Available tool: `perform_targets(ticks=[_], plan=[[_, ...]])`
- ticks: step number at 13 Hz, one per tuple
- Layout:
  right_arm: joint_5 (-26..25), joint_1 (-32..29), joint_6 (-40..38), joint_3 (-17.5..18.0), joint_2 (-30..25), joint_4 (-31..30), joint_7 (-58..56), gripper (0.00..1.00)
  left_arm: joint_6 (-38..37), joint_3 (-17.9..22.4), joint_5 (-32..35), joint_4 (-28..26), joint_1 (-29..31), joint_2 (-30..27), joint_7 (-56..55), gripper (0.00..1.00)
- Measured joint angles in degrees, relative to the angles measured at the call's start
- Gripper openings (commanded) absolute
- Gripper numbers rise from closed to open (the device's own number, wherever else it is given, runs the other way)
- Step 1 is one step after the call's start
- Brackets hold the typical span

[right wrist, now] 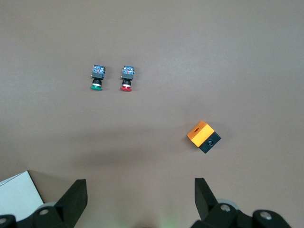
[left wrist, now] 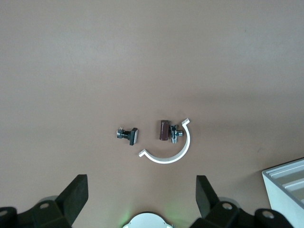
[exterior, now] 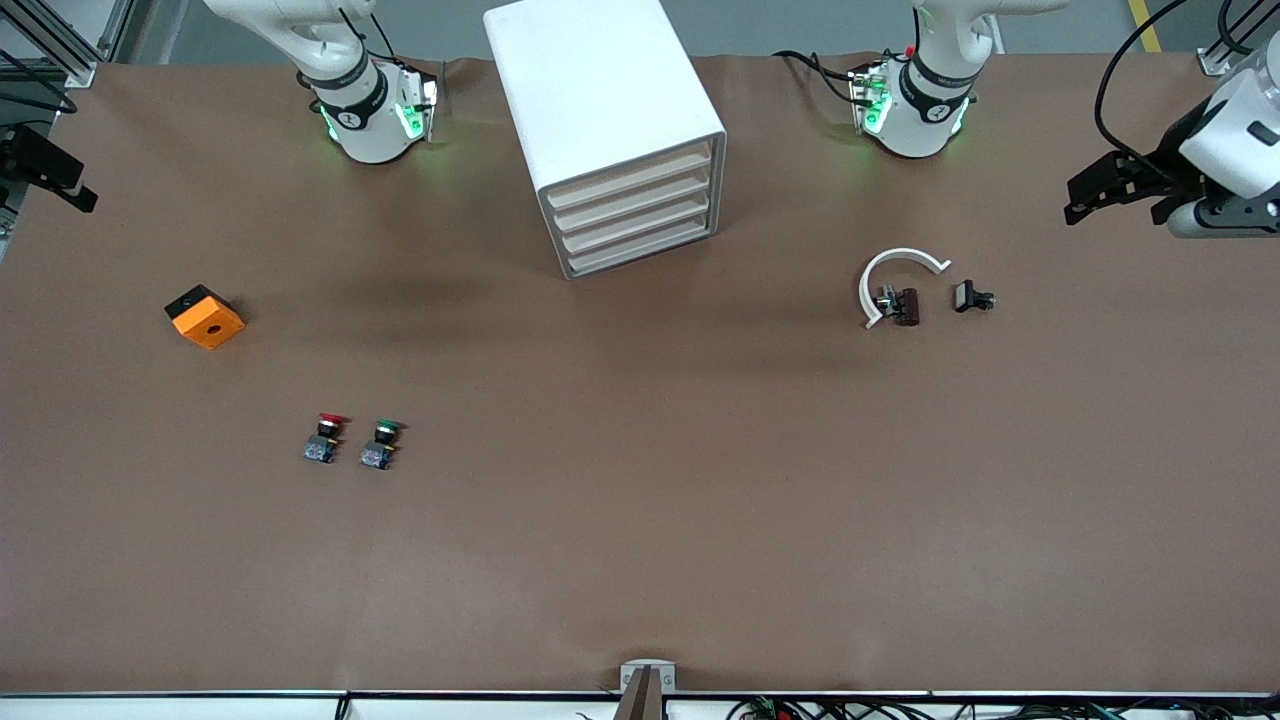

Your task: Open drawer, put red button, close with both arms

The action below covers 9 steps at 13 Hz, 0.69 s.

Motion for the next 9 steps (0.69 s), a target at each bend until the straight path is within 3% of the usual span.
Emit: perform_targets(ticks=[3,9], plan=[[0.0,-0.05,0.01,-0.15,1.17,0.46,0.01,1.0,1.27,-0.05,-0.17,-2.33,-0.14,1.75,0.0,1.0],[-0.02,-0.01,0.89,-0.12,7.51,1.82,0.0,1.0,13.12,-1.75,-2.75,-9.94,-0.24,7.43,0.0,1.0]])
